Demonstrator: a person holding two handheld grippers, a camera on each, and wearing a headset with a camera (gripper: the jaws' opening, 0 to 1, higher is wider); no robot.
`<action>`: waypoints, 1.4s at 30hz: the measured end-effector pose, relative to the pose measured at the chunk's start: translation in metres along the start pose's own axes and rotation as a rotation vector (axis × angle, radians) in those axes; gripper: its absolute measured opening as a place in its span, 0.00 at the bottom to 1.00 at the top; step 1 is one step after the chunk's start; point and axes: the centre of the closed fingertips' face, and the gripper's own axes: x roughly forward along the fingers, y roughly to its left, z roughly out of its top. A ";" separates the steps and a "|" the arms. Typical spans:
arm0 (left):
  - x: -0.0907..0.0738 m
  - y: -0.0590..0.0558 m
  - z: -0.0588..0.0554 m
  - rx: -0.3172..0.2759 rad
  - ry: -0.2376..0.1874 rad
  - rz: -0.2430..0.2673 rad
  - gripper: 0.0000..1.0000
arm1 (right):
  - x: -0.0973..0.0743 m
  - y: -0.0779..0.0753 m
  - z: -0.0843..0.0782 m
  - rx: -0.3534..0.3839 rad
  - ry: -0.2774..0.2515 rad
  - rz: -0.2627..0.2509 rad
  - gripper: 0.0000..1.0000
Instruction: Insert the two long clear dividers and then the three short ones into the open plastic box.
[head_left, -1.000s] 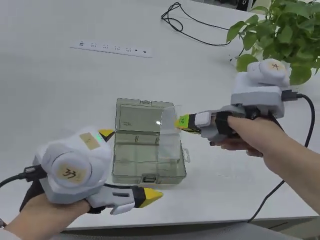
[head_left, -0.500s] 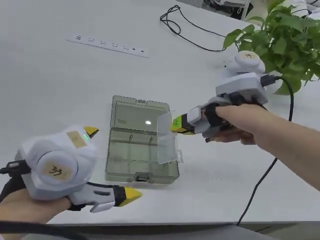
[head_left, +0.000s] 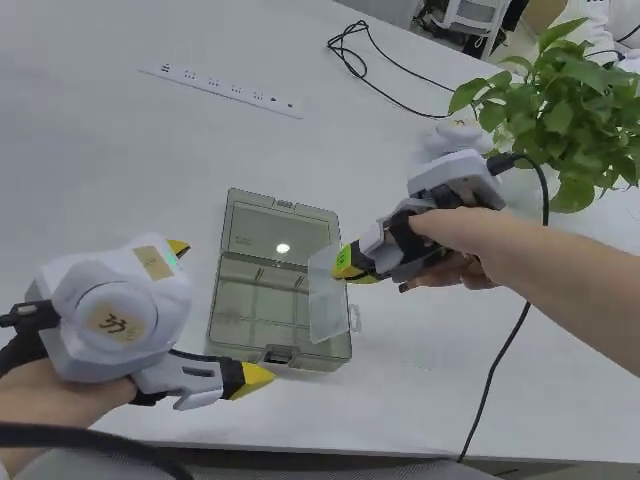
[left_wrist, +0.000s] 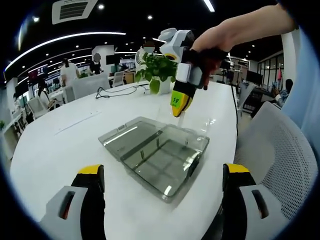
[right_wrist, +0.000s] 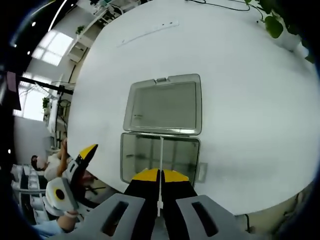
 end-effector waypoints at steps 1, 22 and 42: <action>0.000 0.000 0.000 0.000 -0.001 0.000 1.00 | 0.002 -0.003 0.000 0.001 0.014 -0.015 0.02; 0.001 0.005 -0.001 -0.017 -0.003 -0.002 1.00 | 0.020 -0.013 0.003 0.026 0.048 -0.078 0.02; 0.002 0.006 -0.005 -0.024 0.011 -0.003 0.99 | 0.026 -0.015 -0.006 0.054 0.064 -0.100 0.02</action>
